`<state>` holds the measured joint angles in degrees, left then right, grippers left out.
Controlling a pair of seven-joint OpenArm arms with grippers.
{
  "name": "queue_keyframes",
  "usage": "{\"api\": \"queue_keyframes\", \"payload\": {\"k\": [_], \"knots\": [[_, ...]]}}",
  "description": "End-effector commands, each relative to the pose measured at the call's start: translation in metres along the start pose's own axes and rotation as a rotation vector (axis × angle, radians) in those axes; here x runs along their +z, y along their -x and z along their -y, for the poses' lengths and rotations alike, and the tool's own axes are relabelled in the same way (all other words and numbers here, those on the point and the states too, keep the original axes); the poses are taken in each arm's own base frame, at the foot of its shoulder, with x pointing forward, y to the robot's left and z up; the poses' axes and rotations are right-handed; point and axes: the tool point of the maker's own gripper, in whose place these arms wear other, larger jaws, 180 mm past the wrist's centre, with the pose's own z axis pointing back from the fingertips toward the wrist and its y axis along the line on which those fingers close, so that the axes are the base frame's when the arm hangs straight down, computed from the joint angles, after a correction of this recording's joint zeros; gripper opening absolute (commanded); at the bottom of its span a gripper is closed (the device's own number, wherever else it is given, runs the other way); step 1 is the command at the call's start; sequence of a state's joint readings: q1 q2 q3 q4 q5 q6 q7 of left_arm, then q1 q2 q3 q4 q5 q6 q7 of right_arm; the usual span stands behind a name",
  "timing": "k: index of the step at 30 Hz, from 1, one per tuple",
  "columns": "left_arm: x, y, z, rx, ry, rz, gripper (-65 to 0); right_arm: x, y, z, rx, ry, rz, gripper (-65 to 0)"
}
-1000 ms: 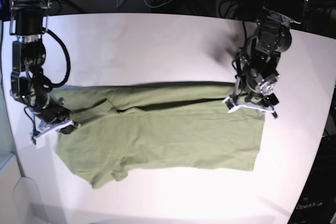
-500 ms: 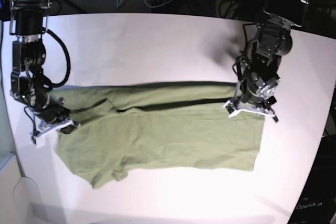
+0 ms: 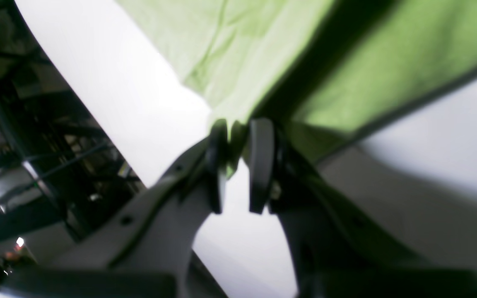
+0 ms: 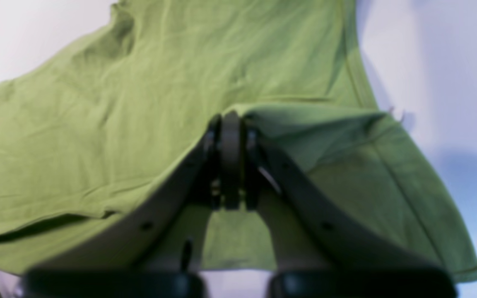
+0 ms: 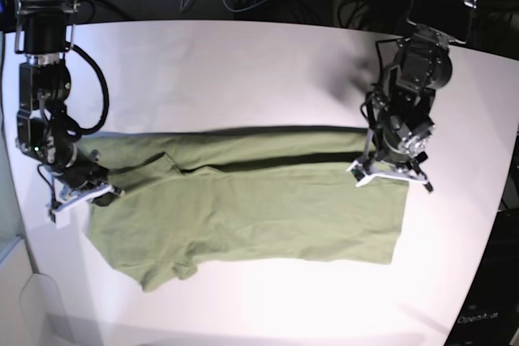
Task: Fold the T-shirt properly
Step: 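Lower the held edge onto the shirt body with both grippers, then pull the held edge back toward the collar with both grippers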
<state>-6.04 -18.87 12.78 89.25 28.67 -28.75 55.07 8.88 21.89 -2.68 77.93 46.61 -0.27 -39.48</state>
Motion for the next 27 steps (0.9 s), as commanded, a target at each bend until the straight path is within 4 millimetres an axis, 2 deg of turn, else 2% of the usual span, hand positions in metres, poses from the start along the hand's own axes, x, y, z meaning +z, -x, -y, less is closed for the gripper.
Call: {"api": "queue_keyframes", "payload": {"k": [1,7,13,22,27], "knots": [[0.005,-0.012,-0.029,0.032,-0.065,0.030,-56.6,0.004,-0.026,-0.003,0.003,-0.007,0.065,-64.7],[0.002,-0.014,-0.048,0.073,-0.086,0.025,-56.6,0.004,-0.042,-0.010,0.007,-0.020,0.092,-64.7],[-0.003,-0.014,-0.052,0.081,-0.085,0.015,-56.6,0.004,-0.051,-0.012,0.010,-0.025,0.109,-64.7],[0.005,-0.041,-0.080,0.105,-0.131,0.070,-56.6,0.004,-0.062,-0.019,0.010,-0.037,0.133,-64.7],[0.006,-0.043,-0.083,0.107,-0.135,0.074,-56.6,0.002,-0.064,-0.024,0.003,-0.048,0.138,-64.7]]}}
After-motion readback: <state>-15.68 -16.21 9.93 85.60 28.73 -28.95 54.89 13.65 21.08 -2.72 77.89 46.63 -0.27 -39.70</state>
